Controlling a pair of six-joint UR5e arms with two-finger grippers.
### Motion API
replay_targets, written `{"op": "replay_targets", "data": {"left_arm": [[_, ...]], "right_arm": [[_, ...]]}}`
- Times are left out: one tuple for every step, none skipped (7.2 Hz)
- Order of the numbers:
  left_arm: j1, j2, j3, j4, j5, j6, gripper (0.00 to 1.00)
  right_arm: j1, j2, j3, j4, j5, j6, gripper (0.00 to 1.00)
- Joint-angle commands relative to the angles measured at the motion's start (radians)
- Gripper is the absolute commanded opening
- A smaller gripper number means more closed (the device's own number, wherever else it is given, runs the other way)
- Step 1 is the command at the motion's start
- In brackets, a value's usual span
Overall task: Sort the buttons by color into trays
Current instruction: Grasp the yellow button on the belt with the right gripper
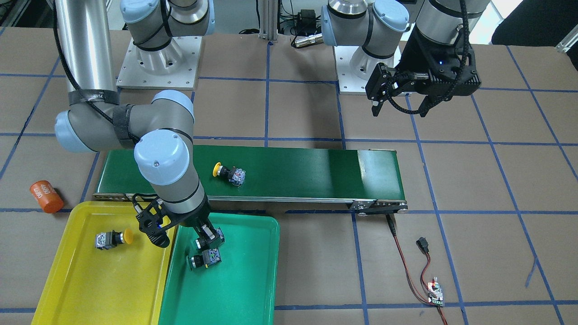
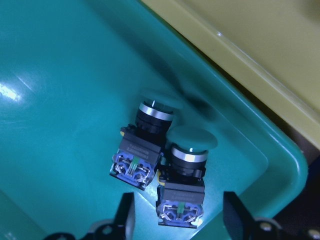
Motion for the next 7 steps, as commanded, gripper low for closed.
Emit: {"op": "replay_targets", "data": {"left_arm": [[0.0, 0.001, -0.001, -0.001, 0.0, 0.0, 1.0], [0.0, 0.001, -0.002, 0.0, 0.0, 0.0, 1.0], [0.0, 0.001, -0.004, -0.001, 0.0, 0.0, 1.0], [0.0, 0.001, -0.002, 0.0, 0.0, -0.002, 1.0], [0.0, 0.001, -0.001, 0.0, 0.0, 0.0, 1.0], [0.0, 0.001, -0.001, 0.0, 0.0, 0.0, 1.0], [0.0, 0.001, -0.001, 0.0, 0.0, 0.0, 1.0]], "right_arm": [[0.004, -0.036, 0.0, 0.001, 0.002, 0.03, 1.0], [0.003, -0.097, 0.021, 0.042, -0.013, 0.062, 1.0], [-0.003, -0.168, 0.027, 0.202, -0.013, 0.181, 1.0], [-0.003, -0.21, 0.028, 0.285, -0.013, 0.296, 1.0], [-0.003, -0.222, 0.029, 0.339, -0.007, 0.478, 1.0], [-0.002, -0.224, 0.047, 0.388, 0.003, 0.542, 1.0], [-0.002, -0.233, 0.085, 0.389, 0.002, 0.578, 1.0]]}}
